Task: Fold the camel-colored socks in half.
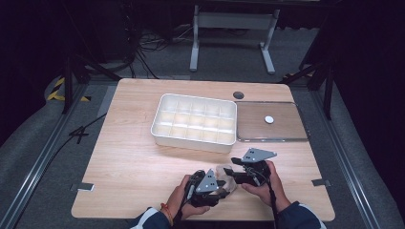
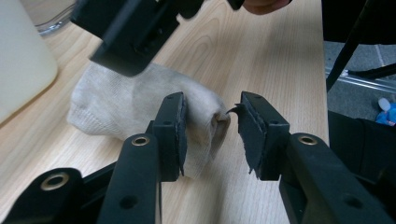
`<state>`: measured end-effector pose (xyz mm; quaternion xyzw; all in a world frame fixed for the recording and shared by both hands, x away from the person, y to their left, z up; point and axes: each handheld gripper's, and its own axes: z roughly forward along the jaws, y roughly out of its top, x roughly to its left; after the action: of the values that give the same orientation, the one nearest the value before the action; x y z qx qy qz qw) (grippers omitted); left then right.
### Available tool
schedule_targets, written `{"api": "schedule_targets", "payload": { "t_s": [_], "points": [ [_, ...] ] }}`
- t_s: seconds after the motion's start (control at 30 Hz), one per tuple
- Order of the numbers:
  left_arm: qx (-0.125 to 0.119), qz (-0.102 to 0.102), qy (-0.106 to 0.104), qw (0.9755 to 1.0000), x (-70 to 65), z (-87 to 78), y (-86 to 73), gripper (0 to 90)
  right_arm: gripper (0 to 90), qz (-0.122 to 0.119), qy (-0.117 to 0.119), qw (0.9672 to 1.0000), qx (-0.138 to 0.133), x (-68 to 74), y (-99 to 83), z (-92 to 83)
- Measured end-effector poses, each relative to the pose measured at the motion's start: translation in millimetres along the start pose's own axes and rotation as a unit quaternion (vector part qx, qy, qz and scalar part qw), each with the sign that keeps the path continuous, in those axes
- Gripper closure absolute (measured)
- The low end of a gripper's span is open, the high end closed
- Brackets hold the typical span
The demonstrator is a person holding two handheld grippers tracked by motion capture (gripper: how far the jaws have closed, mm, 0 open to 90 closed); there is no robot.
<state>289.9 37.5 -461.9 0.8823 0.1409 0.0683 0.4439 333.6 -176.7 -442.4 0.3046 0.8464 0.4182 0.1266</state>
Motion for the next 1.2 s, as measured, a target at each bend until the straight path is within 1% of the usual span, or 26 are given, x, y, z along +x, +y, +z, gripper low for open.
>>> {"api": "schedule_targets", "payload": {
  "t_s": [0.07,0.1,0.13,0.2,0.23,0.27,0.3,0.33,0.37,0.43,0.47,0.5,0.57,0.6,0.63,0.7,0.73,0.77,0.8,0.83,0.87,0.9,0.97,1.03,1.07,1.2],
  "points": [
    [-0.002,-0.002,0.007,1.0000,-0.1,-4.6,0.0,58.3,50.0,-0.002,-0.001,1.0000,0.004,-0.1,-0.6,1.5],
    [-0.002,-0.002,0.007,1.0000,-0.1,-4.6,0.0,56.0,50.0,-0.002,-0.001,1.0000,0.004,-0.1,-0.6,1.5],
    [0.002,0.001,0.011,0.9999,1.1,-8.8,0.3,56.0,49.9,0.000,0.001,1.0000,0.007,0.1,-1.1,2.2],
    [0.000,-0.007,0.016,0.9998,2.6,-15.1,0.4,52.9,49.8,-0.002,-0.001,0.9999,0.012,-0.4,-1.9,3.2],
    [-0.001,-0.012,0.018,0.9998,2.8,-17.0,0.2,51.1,49.2,0.003,0.001,0.9999,0.016,-1.0,-2.5,3.6],
    [0.003,-0.008,0.018,0.9998,4.2,-19.9,0.2,50.0,48.7,0.003,0.003,0.9998,0.019,-1.6,-3.1,4.4],
    [0.006,-0.010,0.018,0.9998,4.6,-22.1,-0.4,49.4,48.5,0.003,0.005,0.9997,0.026,-1.9,-3.9,5.4],
    [0.015,-0.010,0.023,0.9996,4.4,-24.4,-0.9,48.5,48.4,0.001,0.006,0.9994,0.033,-2.1,-4.9,6.2],
    [0.018,-0.006,0.024,0.9995,4.7,-25.7,-2.1,48.0,47.9,0.000,0.008,0.9994,0.035,-2.6,-5.5,6.8],
    [0.028,-0.002,0.026,0.9993,4.9,-30.1,-5.0,47.7,46.3,0.008,0.023,0.9986,0.048,-3.9,-7.1,8.7],
    [0.032,-0.005,0.027,0.9991,4.7,-32.7,-6.9,47.3,45.6,0.009,0.033,0.9977,0.058,-5.0,-8.8,11.0],
    [0.037,-0.002,0.028,0.9989,5.2,-35.9,-9.0,47.3,45.4,0.009,0.040,0.9971,0.064,-6.3,-11.2,13.2],
    [0.045,-0.001,0.035,0.9984,5.9,-43.1,-13.0,46.9,44.9,0.026,0.050,0.9964,0.063,-10.5,-13.9,14.6],
    [0.046,-0.004,0.036,0.9983,6.1,-45.5,-14.9,46.3,44.9,0.030,0.057,0.9958,0.066,-12.6,-14.6,15.1],
    [0.053,-0.003,0.042,0.9977,7.8,-50.5,-17.6,45.1,44.6,0.034,0.062,0.9952,0.068,-14.1,-15.4,15.7],
    [0.067,-0.013,0.049,0.9965,10.4,-57.5,-23.6,40.5,44.6,0.059,0.086,0.9919,0.073,-18.5,-18.6,17.8],
    [0.074,-0.017,0.056,0.9955,12.2,-62.2,-28.5,40.1,44.9,0.072,0.104,0.9891,0.075,-20.5,-20.4,19.5],
    [0.077,-0.017,0.058,0.9952,13.7,-64.6,-31.5,39.0,47.8,0.082,0.126,0.9859,0.074,-22.2,-22.1,21.0],
    [0.084,-0.021,0.064,0.9942,15.7,-68.9,-36.7,37.6,50.6,0.080,0.132,0.9853,0.073,-22.3,-22.3,21.5],
    [0.092,-0.026,0.067,0.9931,17.1,-72.5,-41.3,36.3,58.9,0.078,0.142,0.9837,0.078,-22.2,-21.6,21.9],
    [0.097,-0.028,0.074,0.9921,18.9,-75.6,-46.2,35.1,62.2,0.075,0.153,0.9823,0.077,-22.0,-21.0,22.0],
    [0.099,-0.035,0.077,0.9915,19.8,-77.9,-49.9,34.5,64.7,0.072,0.154,0.9823,0.078,-21.1,-20.6,22.4],
    [0.099,-0.050,0.079,0.9907,22.7,-83.2,-59.0,33.9,69.5,0.075,0.165,0.9804,0.079,-20.3,-20.5,23.4],
    [0.098,-0.062,0.079,0.9900,24.2,-84.6,-64.5,33.3,72.8,0.070,0.168,0.9800,0.079,-18.7,-19.7,23.5],
    [0.100,-0.064,0.078,0.9899,24.4,-83.6,-65.0,33.0,74.6,0.065,0.167,0.9806,0.080,-17.7,-19.0,23.1],
    [0.107,-0.050,0.070,0.9905,21.0,-75.1,-60.4,31.8,78.5,0.039,0.144,0.9857,0.079,-10.8,-15.6,19.1]
  ]
}}
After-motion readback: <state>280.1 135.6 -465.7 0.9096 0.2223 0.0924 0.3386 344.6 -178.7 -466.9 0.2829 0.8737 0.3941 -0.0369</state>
